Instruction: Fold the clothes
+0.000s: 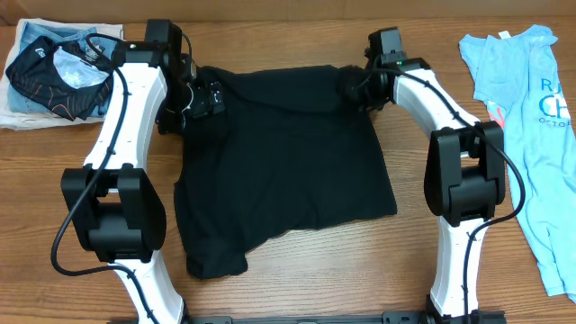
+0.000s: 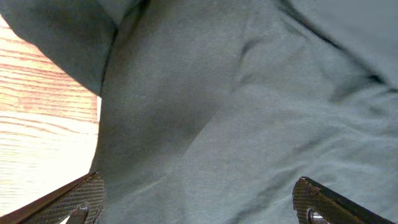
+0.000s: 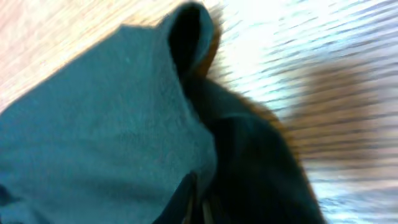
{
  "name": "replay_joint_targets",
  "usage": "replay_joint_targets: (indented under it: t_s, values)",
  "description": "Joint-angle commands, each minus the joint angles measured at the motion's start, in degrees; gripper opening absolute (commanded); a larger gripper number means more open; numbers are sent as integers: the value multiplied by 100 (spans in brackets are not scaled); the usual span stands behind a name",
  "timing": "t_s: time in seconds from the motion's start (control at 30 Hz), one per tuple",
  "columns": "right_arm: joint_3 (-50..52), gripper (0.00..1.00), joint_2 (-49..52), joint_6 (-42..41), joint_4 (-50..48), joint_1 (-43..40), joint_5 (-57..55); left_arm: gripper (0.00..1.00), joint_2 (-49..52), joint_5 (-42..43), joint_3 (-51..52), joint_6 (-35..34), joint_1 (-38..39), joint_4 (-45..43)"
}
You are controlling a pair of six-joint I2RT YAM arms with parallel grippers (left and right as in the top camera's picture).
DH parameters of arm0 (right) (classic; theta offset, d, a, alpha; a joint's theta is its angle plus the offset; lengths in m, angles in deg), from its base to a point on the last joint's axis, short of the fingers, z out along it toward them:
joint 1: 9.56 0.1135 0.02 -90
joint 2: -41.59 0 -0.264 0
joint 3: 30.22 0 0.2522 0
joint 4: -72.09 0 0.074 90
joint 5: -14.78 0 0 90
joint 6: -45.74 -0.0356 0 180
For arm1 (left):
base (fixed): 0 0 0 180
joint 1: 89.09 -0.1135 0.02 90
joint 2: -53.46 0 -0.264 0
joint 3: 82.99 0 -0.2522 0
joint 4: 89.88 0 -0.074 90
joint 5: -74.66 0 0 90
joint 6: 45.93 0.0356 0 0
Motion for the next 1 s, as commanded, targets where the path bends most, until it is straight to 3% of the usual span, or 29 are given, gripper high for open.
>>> replay_joint_targets:
  t_s: [0.0,0.23,0.57,0.73,0.83,0.97]
  values:
    - [-501,4,-470,-39,249,17,-485,100,-195,-153,105,-15,-9,11]
    - [-1049,4,-1025,-44,841,-72,-708,100,-195,-153,105,-13,-9,66]
    - [-1209,4,-1578,-232,1329,-507,-3036,100,-195,-151,105,-13,-9,168]
    - [-1209,4,-1578,-208,1399,-1023,-2979,100,-195,-151,105,-15,-9,186]
    - [-1209,16,-1578,17,1386,-1261,-2680,100,-195,-149,105,-17,-9,170]
    - [-1209,22,-1578,164,1408,-1386,-2667,100,-195,-140,105,-42,-9,168]
